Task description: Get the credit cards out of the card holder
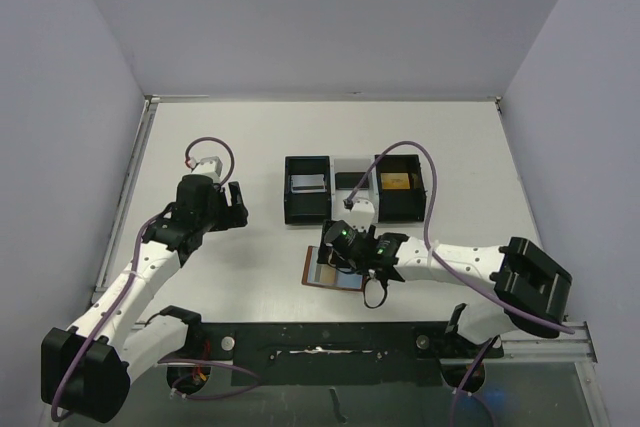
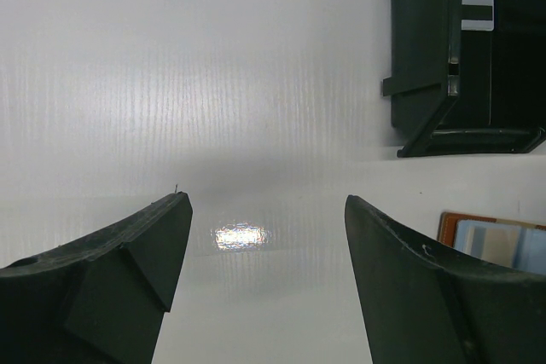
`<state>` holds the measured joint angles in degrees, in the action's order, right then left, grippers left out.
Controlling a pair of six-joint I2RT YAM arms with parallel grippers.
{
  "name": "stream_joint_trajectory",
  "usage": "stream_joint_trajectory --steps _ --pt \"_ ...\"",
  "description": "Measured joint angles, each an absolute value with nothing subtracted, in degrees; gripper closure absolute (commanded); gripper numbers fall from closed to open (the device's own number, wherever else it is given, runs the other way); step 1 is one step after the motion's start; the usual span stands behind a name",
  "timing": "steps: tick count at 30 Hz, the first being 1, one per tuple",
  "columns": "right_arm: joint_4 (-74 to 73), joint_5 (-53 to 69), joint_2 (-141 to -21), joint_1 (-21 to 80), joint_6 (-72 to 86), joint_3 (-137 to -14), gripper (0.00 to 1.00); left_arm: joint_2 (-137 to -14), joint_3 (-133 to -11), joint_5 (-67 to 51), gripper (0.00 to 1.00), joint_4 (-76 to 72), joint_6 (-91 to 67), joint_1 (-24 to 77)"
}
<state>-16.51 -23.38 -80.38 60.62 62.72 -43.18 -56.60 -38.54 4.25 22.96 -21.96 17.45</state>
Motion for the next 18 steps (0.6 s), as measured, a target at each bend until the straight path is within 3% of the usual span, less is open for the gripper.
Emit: stream_joint_trajectory --steps 11,18 --pt "-18.4 -23.4 -85.7 61.2 62.8 -46.9 0.43 -56.7 -38.5 4.3 0.27 23.0 -22.0 17.5" --pt "-20.2 -23.3 -89.8 61.2 62.6 -50.5 0.44 -56.7 -38.5 4.3 0.27 22.9 -22.0 17.5"
